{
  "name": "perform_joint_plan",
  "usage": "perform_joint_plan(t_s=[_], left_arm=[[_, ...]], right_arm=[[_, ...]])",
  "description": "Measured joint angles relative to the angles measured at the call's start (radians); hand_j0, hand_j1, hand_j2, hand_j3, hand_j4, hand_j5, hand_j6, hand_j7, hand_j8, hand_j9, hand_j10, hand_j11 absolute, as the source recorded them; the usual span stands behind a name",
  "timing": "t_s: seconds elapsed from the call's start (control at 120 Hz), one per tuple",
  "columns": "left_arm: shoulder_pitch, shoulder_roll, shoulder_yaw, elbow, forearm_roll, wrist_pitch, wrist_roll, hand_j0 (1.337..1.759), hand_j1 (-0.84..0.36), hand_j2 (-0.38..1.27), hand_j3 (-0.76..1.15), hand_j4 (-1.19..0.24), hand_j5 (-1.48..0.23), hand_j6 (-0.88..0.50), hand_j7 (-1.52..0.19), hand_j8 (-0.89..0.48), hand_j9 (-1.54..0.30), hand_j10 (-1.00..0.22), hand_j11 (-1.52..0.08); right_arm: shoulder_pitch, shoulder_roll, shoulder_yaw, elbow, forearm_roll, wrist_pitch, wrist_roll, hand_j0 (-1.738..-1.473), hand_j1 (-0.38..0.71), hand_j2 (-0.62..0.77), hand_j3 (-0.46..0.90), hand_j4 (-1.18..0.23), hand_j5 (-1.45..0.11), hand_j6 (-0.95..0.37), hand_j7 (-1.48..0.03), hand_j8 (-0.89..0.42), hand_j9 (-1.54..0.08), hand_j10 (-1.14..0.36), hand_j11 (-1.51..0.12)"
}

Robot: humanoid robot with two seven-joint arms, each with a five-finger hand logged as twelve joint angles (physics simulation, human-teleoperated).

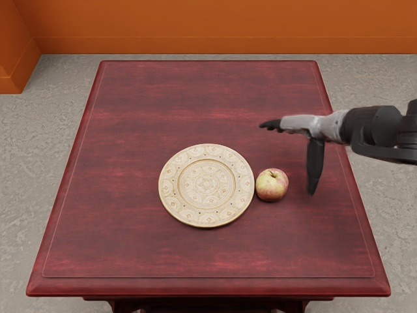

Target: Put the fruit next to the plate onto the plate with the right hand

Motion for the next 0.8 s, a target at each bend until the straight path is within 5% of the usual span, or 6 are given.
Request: perform_joint_plan(t_s=[0.1,0.433,0.8], left_arm=[[-0.001,0.000,0.000,0.000,0.000,0.000,0.000,1.658,0.35,0.00,0.00,0.00,0.00,0.00,0.00,0.00,0.00,0.00,0.00],[0.000,0.000,0.000,0.000,0.000,0.000,0.000,1.658,0.35,0.00,0.00,0.00,0.00,0.00,0.00,0.00,0.00,0.00,0.00],[0.000,0.000,0.000,0.000,0.000,0.000,0.000,1.658,0.35,0.00,0.00,0.00,0.00,0.00,0.00,0.00,0.00,0.00,0.00]], right_arm=[[-0.035,-0.063,0.095,0.023,0.105,0.110,0.000,-1.658,-0.35,0.00,0.00,0.00,0.00,0.00,0.00,0.00,0.00,0.00,0.00],[-0.200,0.068,0.139,0.024,-0.234,-0.086,0.000,-1.658,-0.35,0.00,0.00,0.00,0.00,-0.01,0.00,0.00,0.00,0.00,0.00],[-0.291,0.123,0.141,0.020,-0.303,-0.134,0.000,-1.658,-0.12,-0.04,0.00,-0.19,-0.25,-0.19,-0.24,-0.19,-0.25,-0.19,-0.24]])
